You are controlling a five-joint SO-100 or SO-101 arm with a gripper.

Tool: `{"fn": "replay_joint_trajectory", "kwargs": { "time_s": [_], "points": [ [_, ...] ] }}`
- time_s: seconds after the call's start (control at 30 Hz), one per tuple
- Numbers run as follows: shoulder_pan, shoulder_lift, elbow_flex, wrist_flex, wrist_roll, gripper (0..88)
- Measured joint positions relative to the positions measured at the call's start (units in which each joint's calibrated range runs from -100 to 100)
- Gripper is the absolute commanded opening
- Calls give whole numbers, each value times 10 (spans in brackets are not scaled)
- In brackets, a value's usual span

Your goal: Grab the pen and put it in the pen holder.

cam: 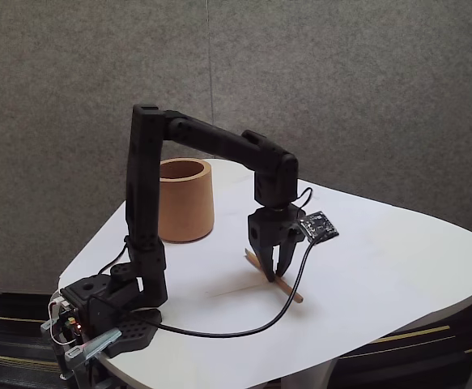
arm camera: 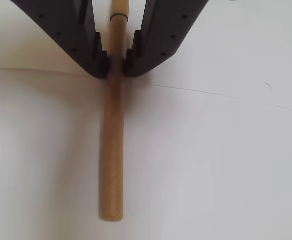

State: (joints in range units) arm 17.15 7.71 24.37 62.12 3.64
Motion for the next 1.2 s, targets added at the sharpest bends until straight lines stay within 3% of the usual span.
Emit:
{"fn": "replay_joint_trajectory", "kwargs": {
  "time_s": [0.43,0.6,1.0,1.2],
  "points": [
    [4,0,0,5,-1,7],
    [15,0,-28,53,-1,7],
    [18,-121,-315,113,2,7],
    [-22,-169,-435,114,44,7]
  ]
}}
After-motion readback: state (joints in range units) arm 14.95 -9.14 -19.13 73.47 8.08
